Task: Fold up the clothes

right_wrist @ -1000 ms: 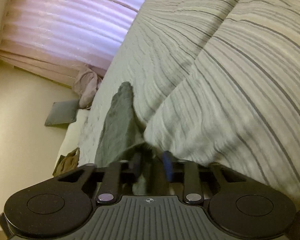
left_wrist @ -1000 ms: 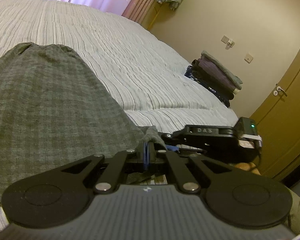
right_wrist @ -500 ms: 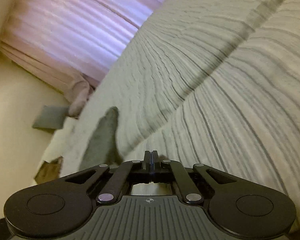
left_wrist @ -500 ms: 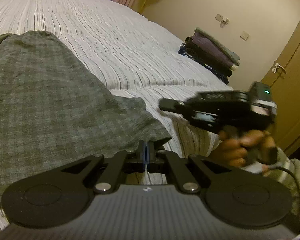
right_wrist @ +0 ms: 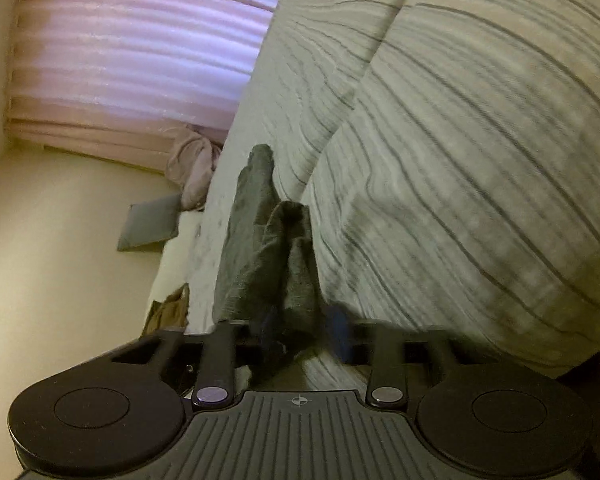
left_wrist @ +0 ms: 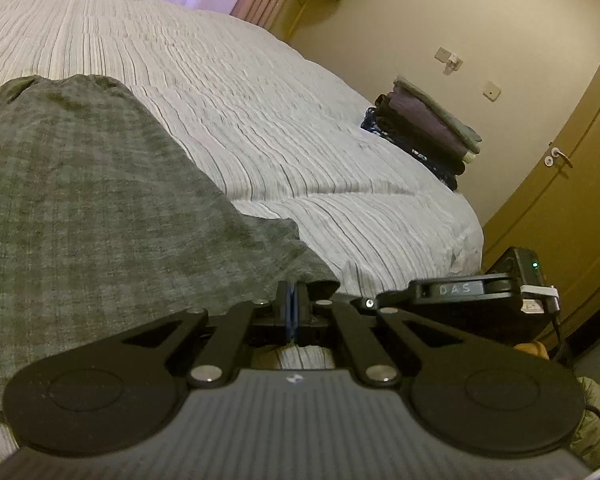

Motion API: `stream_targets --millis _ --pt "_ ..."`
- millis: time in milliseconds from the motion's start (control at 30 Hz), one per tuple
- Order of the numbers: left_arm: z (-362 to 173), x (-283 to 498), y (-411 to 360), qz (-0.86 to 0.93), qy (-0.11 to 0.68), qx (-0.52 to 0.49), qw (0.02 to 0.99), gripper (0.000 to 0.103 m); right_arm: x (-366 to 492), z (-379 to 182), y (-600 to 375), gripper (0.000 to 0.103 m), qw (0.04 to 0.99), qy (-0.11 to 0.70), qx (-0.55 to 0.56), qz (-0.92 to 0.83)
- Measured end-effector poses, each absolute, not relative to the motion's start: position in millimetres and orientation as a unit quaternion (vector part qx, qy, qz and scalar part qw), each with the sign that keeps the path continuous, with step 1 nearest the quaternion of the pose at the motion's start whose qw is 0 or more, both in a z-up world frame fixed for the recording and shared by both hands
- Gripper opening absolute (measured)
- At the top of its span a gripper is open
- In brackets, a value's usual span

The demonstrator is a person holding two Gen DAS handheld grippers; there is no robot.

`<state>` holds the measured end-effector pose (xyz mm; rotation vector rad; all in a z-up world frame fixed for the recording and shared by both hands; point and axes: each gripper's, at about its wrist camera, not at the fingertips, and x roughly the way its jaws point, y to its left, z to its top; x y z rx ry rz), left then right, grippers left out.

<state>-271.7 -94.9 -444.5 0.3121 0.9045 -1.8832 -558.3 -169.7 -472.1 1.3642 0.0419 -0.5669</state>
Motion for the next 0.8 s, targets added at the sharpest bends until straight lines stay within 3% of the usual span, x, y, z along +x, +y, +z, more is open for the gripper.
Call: stream_targets --millis 433,600,667,733,800 --pt "-474.9 -310.8 -97.4 -0.783 0.374 0.210 0.451 0.001 -559.2 -434.3 -155.1 0.003 0.753 0.104 0.533 -0.372" --pt "-461.7 -297.0 -76.5 -0.783 0.376 0.186 0.459 0.001 -565.2 -411.9 -145.4 0.003 0.777 0.070 0.517 -0.351" --pt "-451.4 -276.9 -63.7 -0.771 0.378 0.159 0.487 0.006 -546.3 -411.6 -145.9 0.004 0.785 0.075 0.514 -0.339" --pt "-441.0 -248.6 -50.0 -0.744 0.374 0.140 0.536 0.019 -535.8 -416.0 -142.1 0.004 0.791 0.086 0.509 -0.329" --pt "-434.6 -216.5 -38.5 -0.708 0.372 0.125 0.588 0.023 -527.8 -418.6 -140.7 0.004 0.795 0.100 0.500 -0.329"
